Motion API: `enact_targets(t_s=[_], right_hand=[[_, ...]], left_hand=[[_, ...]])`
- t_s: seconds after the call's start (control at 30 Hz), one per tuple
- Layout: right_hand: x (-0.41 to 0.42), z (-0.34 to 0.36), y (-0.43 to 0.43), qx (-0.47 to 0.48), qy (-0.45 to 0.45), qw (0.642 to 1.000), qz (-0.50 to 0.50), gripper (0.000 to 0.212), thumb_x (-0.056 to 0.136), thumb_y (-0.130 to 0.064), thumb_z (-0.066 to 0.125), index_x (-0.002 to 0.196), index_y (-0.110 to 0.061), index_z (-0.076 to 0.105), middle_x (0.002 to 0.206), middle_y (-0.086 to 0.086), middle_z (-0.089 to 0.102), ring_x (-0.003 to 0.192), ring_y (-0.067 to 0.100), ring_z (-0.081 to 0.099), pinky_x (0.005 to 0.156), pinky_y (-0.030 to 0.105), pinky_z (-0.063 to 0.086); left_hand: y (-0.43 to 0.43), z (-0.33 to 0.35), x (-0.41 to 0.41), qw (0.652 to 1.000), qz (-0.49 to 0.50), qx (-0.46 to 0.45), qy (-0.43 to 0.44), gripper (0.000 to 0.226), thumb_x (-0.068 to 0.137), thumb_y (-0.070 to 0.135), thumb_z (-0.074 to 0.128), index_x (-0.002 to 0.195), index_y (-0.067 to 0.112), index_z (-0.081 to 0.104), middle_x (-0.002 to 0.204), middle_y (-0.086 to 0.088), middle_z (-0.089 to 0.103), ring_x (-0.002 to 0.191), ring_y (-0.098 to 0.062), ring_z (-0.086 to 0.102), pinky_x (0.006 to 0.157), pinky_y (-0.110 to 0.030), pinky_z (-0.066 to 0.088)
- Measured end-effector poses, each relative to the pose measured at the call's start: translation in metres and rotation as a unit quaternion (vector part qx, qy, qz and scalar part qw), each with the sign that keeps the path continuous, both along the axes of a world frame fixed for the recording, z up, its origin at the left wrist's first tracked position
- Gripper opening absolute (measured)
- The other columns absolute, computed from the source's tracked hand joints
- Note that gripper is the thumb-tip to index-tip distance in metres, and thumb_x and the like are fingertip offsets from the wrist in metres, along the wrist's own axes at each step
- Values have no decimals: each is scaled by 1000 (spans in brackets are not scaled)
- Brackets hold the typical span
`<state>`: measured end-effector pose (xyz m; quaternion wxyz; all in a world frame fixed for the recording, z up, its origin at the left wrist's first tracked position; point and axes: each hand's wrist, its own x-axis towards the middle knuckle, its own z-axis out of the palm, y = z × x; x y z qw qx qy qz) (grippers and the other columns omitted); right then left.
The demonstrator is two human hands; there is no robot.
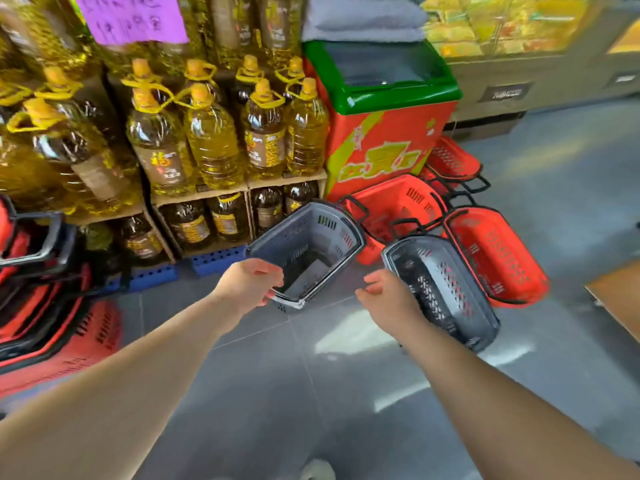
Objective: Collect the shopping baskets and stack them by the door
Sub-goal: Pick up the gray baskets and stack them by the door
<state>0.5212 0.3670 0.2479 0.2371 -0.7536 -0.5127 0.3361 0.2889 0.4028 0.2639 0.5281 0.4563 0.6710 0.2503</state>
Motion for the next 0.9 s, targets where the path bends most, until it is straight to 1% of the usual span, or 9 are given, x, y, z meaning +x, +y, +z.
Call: enact_targets(t_s=[0.07, 0.13, 0.27, 0.33, 0.4, 0.47, 0.67, 0.8, 0.9], right_hand=[[29, -2, 7, -1, -14, 1000, -10, 30, 84, -19, 65, 111, -10, 59, 88, 0, 58, 84, 22, 59, 73, 27, 43], [48, -4, 18, -6, -11, 1000, -15, 30, 83, -18, 66, 111, -8, 59, 88, 2, 59, 90, 26, 62, 77, 29, 44], [70, -14, 58, -27, -17, 999, -1, 32, 83, -21, 65, 113, -11, 59, 87, -2, 58, 92, 25, 62, 84, 33, 48], [78, -22, 91, -32, -18, 999, 3, 31, 83, -22, 65, 112, -12, 59, 87, -3, 57, 89, 24, 61, 80, 31, 47], [82, -28, 128, -34, -18, 999, 4, 31, 83, -22, 64, 112, -12, 59, 86, -3, 56, 84, 20, 59, 73, 25, 41], [86, -32, 162, -35, -20, 999, 2, 31, 83, -22, 64, 112, -11, 59, 81, -7, 55, 83, 19, 58, 72, 23, 36], [108, -41, 253, -60, -24, 998, -2, 31, 84, -24, 62, 113, -14, 58, 77, -18, 51, 83, 15, 55, 73, 25, 37], [131, -60, 295, -89, -40, 995, 24, 30, 86, -25, 60, 114, -16, 57, 85, -12, 54, 81, 14, 54, 68, 25, 36], [148, -86, 329, -114, -49, 991, 57, 23, 86, -26, 59, 107, -17, 57, 79, -12, 52, 75, 17, 56, 59, 27, 35]], left_hand=[[7, -4, 30, 1000, -22, -8, 15, 15, 87, 15, 59, 77, 23, 68, 86, -5, 73, 70, -17, 63, 78, -36, 57], [19, -8, 49, 999, -37, -12, 36, 18, 87, 16, 60, 73, 25, 66, 84, -4, 72, 68, -15, 64, 77, -35, 58], [62, -19, 65, 998, -39, -31, 45, 16, 87, 18, 60, 75, 25, 67, 78, 3, 72, 70, -12, 67, 76, -33, 58], [95, -27, 71, 997, -45, -37, 50, 13, 87, 20, 59, 79, 24, 69, 80, 3, 73, 75, -15, 68, 75, -32, 58], [131, -34, 76, 997, -51, -39, 47, 12, 88, 21, 59, 82, 25, 69, 83, 3, 73, 77, -15, 68, 69, -27, 57], [167, -37, 83, 997, -54, -46, 40, 10, 88, 21, 60, 84, 25, 68, 84, 5, 73, 76, -15, 68, 64, -22, 55], [261, -47, 107, 994, -55, -81, 43, 14, 87, 19, 57, 81, 22, 68, 83, 3, 73, 76, -17, 68, 75, -31, 57], [297, -64, 123, 993, -55, -97, 46, 14, 88, 20, 56, 85, 20, 70, 85, 2, 73, 79, -19, 69, 79, -36, 58], [312, -87, 135, 991, -36, -118, 59, 16, 87, 19, 56, 81, 23, 70, 88, 0, 74, 82, -20, 71, 80, -37, 60]])
